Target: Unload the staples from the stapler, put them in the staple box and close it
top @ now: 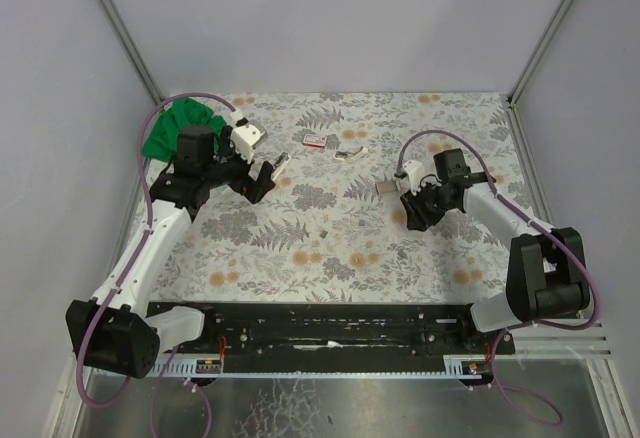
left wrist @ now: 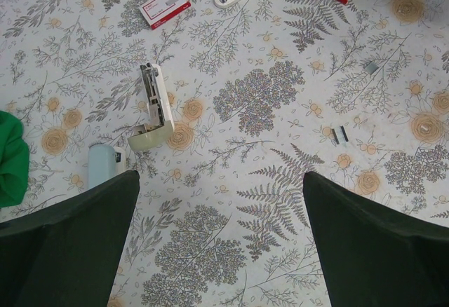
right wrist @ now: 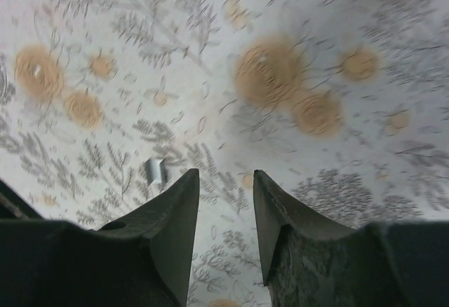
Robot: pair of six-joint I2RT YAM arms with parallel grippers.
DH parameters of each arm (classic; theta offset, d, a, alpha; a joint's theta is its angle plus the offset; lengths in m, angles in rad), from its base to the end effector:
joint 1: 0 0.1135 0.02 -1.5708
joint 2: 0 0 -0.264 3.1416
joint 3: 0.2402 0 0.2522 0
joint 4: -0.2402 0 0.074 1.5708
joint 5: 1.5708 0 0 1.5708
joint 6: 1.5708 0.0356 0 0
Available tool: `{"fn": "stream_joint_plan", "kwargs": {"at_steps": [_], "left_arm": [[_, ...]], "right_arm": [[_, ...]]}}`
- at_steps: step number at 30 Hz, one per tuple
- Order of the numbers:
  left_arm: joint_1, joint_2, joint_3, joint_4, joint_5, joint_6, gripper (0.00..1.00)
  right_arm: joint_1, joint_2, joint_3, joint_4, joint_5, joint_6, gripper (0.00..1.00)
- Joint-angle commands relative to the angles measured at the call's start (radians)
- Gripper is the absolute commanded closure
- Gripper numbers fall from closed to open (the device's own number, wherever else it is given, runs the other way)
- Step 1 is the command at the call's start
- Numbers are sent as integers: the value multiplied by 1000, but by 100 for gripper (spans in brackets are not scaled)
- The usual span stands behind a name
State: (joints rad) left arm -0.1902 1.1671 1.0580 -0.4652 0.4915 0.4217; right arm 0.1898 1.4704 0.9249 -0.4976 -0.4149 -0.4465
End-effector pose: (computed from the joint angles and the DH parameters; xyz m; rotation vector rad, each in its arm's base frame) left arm 0.2470 -0.0647 0.3320 0.8946 1.8925 -0.3864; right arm 0.2799 0.0684 0.2083 -0.9298 2.3625 0.4415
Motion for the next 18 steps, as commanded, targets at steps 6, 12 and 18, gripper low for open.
{"fn": "stream_joint_plan", "kwargs": {"at_steps": [6, 12, 18], "left_arm": [[-1, -19, -10, 57, 14, -15, 0], [8, -18, -15, 59, 20, -17, 0], [12, -16, -16, 59, 27, -18, 0]], "right_arm": [[86, -35, -52, -123, -64, -148, 57], [144, -10, -70, -113, -16, -139, 58], [203, 15, -93, -91, 38, -120, 60]]}}
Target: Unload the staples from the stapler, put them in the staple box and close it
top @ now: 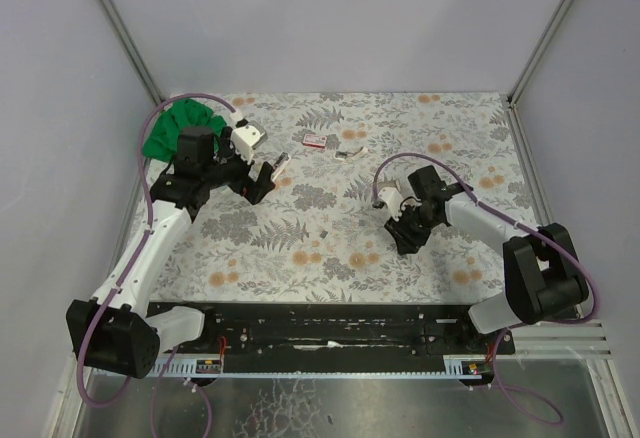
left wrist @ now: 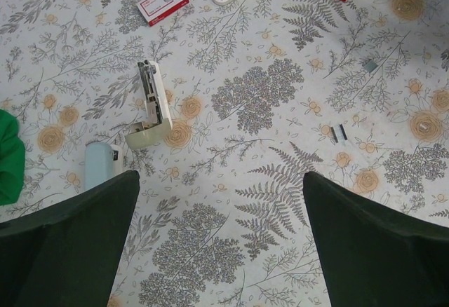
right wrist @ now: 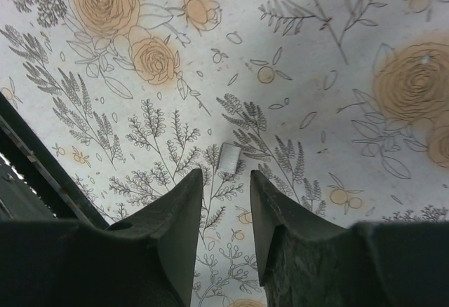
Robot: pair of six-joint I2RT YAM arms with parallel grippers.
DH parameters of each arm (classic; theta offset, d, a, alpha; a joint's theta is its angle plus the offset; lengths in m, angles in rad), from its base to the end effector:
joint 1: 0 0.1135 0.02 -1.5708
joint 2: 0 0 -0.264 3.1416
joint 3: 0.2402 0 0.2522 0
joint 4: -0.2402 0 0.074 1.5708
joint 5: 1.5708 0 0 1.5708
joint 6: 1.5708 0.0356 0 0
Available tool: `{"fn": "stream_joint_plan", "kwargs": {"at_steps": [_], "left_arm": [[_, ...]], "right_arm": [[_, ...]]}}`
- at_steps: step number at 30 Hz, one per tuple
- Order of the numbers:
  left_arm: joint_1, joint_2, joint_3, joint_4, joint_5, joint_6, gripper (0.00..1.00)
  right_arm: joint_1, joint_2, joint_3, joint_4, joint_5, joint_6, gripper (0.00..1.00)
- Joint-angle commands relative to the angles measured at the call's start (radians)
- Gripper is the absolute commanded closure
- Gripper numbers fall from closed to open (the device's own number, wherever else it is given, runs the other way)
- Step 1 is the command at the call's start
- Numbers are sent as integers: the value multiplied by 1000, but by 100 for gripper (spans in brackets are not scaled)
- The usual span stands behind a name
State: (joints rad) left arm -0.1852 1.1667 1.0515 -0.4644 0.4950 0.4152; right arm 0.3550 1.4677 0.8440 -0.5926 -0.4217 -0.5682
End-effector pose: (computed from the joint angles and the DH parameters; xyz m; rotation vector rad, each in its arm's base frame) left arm 0.2471 -0.0635 0.3300 0.8858 1.9014 -0.3928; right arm 0.2422 0.1053 0.1819 -1.2953 2.3716 0.5232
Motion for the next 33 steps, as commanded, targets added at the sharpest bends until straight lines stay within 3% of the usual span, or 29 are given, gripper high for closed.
{"fn": "stream_joint_plan", "kwargs": {"at_steps": [1, 33], "left_arm": [[8, -16, -11, 59, 26, -12, 0], [29, -14, -22, 67, 64, -23, 0]], "right_arm": [[45, 23, -14, 6, 55, 6, 60], [65, 64, -25, 57, 113, 44, 73]]}}
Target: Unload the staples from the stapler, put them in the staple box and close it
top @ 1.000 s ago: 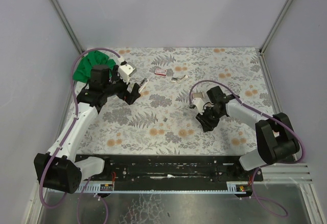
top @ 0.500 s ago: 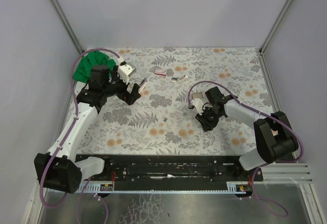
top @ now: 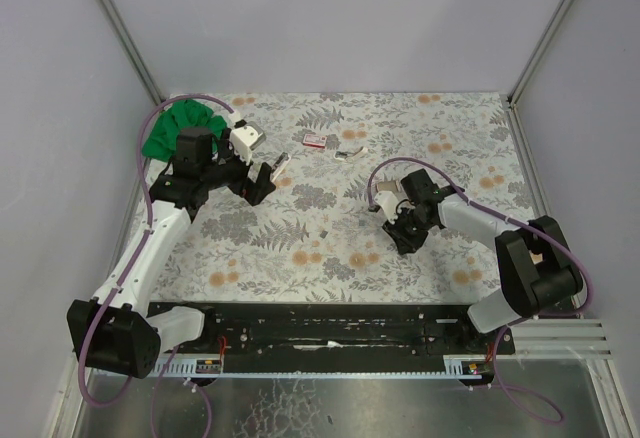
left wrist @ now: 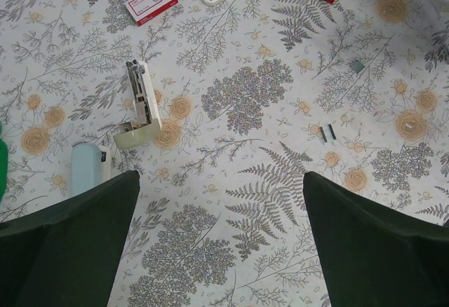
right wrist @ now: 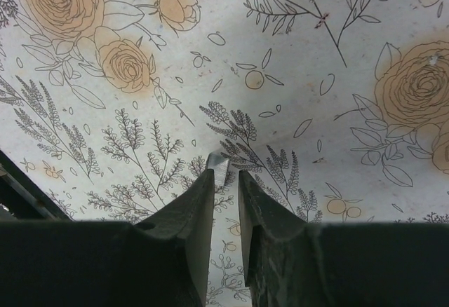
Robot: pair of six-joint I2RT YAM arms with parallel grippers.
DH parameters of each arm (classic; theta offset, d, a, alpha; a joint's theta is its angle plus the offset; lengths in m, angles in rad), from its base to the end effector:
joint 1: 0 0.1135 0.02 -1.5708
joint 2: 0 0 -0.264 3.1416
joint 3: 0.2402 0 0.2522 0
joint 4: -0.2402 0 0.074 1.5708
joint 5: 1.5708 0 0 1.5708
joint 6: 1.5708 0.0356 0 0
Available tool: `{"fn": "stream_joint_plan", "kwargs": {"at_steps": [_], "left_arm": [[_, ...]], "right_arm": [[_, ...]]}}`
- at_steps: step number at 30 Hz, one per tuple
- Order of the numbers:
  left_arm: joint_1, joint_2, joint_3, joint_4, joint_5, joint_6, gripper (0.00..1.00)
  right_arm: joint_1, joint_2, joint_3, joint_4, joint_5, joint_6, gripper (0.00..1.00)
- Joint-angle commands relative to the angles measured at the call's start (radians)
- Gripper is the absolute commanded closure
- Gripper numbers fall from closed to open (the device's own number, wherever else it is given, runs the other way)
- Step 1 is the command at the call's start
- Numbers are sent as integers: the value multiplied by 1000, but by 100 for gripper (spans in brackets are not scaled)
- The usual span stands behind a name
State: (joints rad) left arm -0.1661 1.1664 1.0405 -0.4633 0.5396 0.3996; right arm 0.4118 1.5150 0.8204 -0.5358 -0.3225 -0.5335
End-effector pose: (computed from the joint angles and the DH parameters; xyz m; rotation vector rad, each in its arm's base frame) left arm 0.2471 -0.0600 0.3269 0.8737 1.9071 -0.4408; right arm 0.2410 0.1176 0.1648 -1.3223 2.4171 0.4184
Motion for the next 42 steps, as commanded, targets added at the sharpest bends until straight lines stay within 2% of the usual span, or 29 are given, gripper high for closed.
{"fn": "stream_joint_plan", "kwargs": {"at_steps": [1, 5, 12, 25, 30, 42], "left_arm": [[9, -13, -12, 66, 19, -6, 0], [10, -12, -11, 66, 20, -7, 0], [10, -13, -12, 66, 20, -6, 0], [10, -10, -13, 68, 22, -8, 0], [11, -10, -15, 68, 22, -8, 0], [11, -7, -14, 68, 21, -9, 0]], "right_arm": [[8, 18, -2, -1, 14, 10, 73], [8, 24, -4, -1, 21, 10, 75], [8, 28, -2, -1, 26, 15, 87], [10, 35, -3, 6, 39, 27, 88], [12, 29, 2, 7, 45, 29, 100], [13, -8, 112, -3, 101, 111, 100]]}}
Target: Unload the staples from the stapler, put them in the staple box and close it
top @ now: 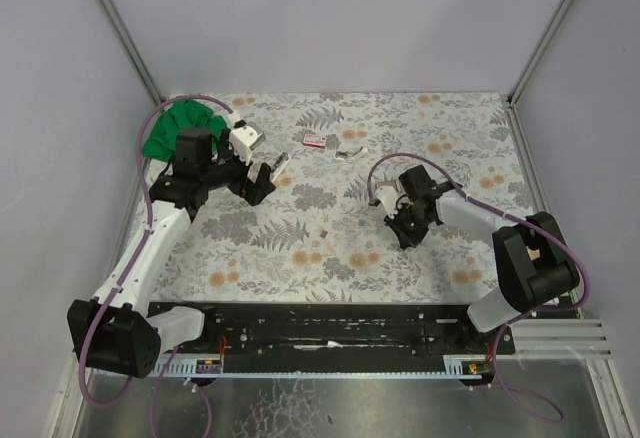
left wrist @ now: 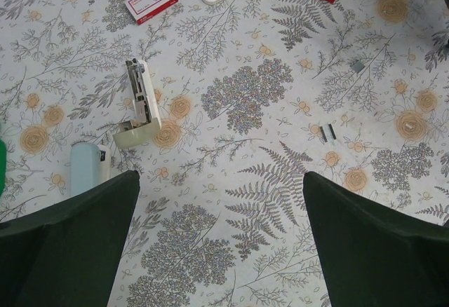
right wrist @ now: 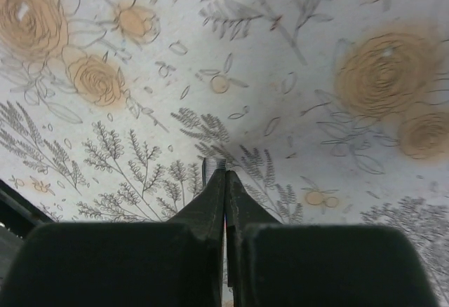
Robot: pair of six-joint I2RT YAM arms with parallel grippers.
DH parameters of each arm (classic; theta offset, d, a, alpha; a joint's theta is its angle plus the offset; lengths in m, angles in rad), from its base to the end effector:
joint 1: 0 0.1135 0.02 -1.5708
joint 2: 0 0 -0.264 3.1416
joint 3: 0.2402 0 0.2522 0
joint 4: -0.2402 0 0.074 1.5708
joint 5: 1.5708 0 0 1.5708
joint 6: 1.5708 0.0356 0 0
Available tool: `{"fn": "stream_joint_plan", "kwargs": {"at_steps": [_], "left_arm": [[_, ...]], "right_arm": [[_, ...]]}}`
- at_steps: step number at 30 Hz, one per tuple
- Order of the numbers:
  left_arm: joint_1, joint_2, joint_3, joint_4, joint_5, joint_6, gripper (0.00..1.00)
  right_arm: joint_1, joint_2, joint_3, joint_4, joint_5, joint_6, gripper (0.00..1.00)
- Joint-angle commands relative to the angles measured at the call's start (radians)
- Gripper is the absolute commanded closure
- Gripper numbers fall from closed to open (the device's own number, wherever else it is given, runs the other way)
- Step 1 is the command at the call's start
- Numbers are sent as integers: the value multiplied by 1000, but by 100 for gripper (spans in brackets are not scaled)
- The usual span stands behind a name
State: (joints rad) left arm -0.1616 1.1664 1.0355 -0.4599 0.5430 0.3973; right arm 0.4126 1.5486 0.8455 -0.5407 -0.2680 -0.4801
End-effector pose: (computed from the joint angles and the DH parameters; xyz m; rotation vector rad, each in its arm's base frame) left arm 0.2473 -0.0590 0.3255 0.8687 1.9100 -0.4436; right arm 0.2478 0.1187 0.1622 -1.2580 2.4853 0.3597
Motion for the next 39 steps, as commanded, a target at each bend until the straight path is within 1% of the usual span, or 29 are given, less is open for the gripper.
{"fn": "stream_joint_plan", "kwargs": {"at_steps": [1, 7, 13, 18, 23, 30, 39], "left_arm": [[7, -8, -9, 64, 17, -7, 0], [8, -7, -14, 73, 14, -9, 0], [10, -8, -14, 73, 11, -11, 0], [13, -7, -16, 74, 10, -12, 0], [15, -4, -18, 79, 12, -13, 0], [17, -2, -22, 85, 11, -13, 0], [21, -1, -20, 86, 14, -18, 0]], "right_arm": [[11, -39, 106, 1, 53, 70, 100], [12, -2, 220, 42, 138, 153, 100], [11, 89, 365, 99, 196, 250, 100], [10, 178, 447, 157, 238, 351, 100], [11, 231, 457, 218, 243, 432, 100], [-6, 271, 447, 289, 253, 493, 100], [-49, 348, 473, 308, 237, 541, 100]]}}
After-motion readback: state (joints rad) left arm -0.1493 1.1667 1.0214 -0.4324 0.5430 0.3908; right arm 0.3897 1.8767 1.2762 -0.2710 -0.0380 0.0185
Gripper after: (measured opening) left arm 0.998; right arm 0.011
